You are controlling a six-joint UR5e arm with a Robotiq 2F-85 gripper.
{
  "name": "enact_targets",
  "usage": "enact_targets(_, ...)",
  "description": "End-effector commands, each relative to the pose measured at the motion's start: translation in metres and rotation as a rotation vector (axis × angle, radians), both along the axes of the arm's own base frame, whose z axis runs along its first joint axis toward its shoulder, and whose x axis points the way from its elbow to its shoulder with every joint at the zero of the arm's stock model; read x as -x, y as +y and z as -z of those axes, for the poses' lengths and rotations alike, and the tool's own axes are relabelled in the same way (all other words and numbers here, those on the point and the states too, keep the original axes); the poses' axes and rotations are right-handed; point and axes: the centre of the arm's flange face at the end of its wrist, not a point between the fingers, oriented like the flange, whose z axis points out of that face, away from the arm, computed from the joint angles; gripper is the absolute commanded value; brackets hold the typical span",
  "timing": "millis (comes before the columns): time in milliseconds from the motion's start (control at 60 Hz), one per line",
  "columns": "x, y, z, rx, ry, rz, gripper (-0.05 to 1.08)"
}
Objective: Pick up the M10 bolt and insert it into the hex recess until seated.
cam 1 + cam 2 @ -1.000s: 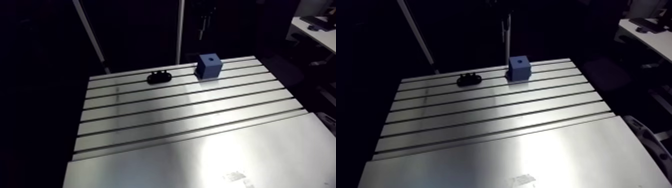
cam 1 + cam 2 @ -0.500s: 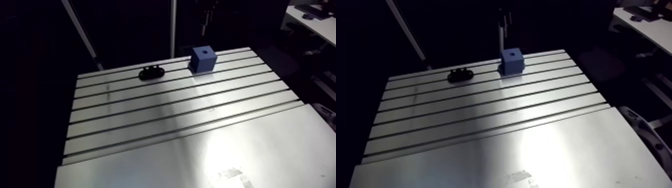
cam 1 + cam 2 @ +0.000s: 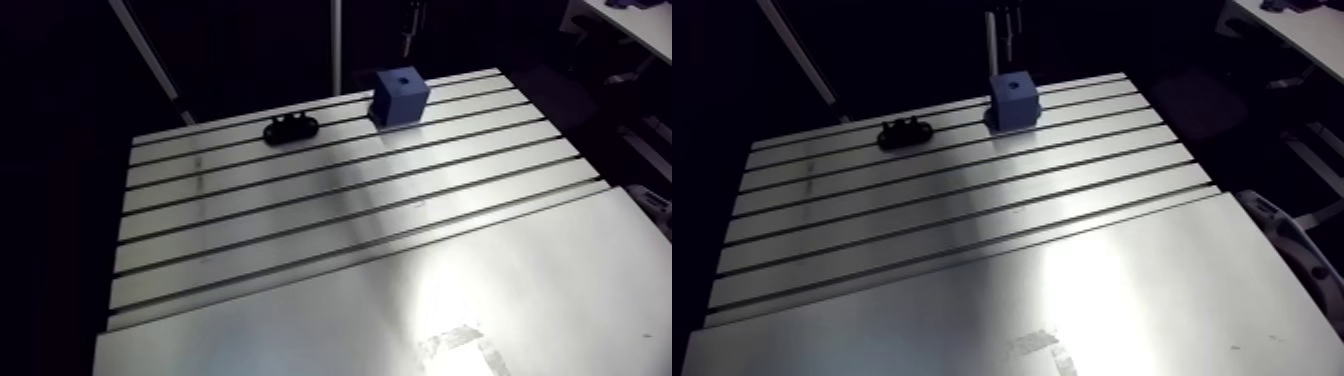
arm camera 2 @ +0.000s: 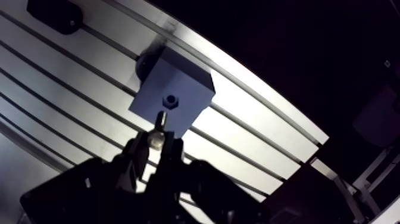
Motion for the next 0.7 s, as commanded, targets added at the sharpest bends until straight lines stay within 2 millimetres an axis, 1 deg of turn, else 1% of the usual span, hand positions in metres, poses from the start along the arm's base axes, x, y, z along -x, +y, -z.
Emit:
enact_targets(17,0.001,0.006,0.004,0.004,-0.010,0.006,0.91)
enact_targets(100,0.000,0.014,0.004,0.003,-0.010,0.016,0.91)
enact_targets(150,0.000,0.015,0.005,0.003,-0.011,0.017,0.91)
enact_targets(200,0.001,0.017,0.011,0.006,-0.020,0.019,0.91)
enact_targets(700,-0.002,0.013,0.023,0.018,-0.036,0.023,0.90)
